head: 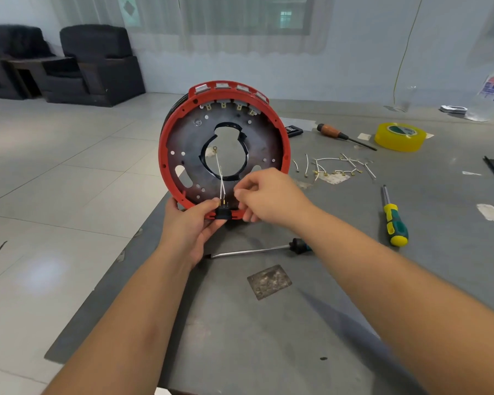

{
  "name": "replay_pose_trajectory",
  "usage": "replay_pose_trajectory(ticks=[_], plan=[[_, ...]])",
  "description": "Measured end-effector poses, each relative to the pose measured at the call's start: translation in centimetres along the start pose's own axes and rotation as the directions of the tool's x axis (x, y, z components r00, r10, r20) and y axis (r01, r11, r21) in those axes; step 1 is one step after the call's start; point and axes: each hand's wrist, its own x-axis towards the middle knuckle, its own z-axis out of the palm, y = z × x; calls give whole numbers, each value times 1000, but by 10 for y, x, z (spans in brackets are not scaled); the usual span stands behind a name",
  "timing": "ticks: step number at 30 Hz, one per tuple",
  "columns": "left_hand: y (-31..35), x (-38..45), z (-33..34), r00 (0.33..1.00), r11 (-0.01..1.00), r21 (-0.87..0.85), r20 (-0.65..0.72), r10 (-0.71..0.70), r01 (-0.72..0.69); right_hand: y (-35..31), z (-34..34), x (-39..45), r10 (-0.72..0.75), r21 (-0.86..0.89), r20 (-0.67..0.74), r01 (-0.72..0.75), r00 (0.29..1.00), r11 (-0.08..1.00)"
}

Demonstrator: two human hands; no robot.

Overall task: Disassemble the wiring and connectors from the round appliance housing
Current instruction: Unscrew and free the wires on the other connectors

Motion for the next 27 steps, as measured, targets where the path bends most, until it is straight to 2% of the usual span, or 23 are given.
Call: replay_pose_trajectory(ticks=[4,8,17,22,24,27], plan=[[-1,1,-2,1000,1000,15,1,0,0,-5,20,11,158,235,64,-169,985,957],[-2,3,-4,999,999,34,45,11,-12,-6,31,11,231,384,59,-236,971,893],[-2,2,-3,998,1000,12,67,18,-19,2,36,7,152,490,-66,-101,986,866],[-3,3,-2,999,1000,-10,20,25,-25,21,15,-9,3,276,-179,47,984,960],[-3,4,-1,1000,1000,-9,14,23,-23,30,-2,-20,-53,248,-159,92,986,964],[-4,4,-1,1000,1000,-17,-7,22,-22,43,-31,-33,-105,326,-109,135,988,935]])
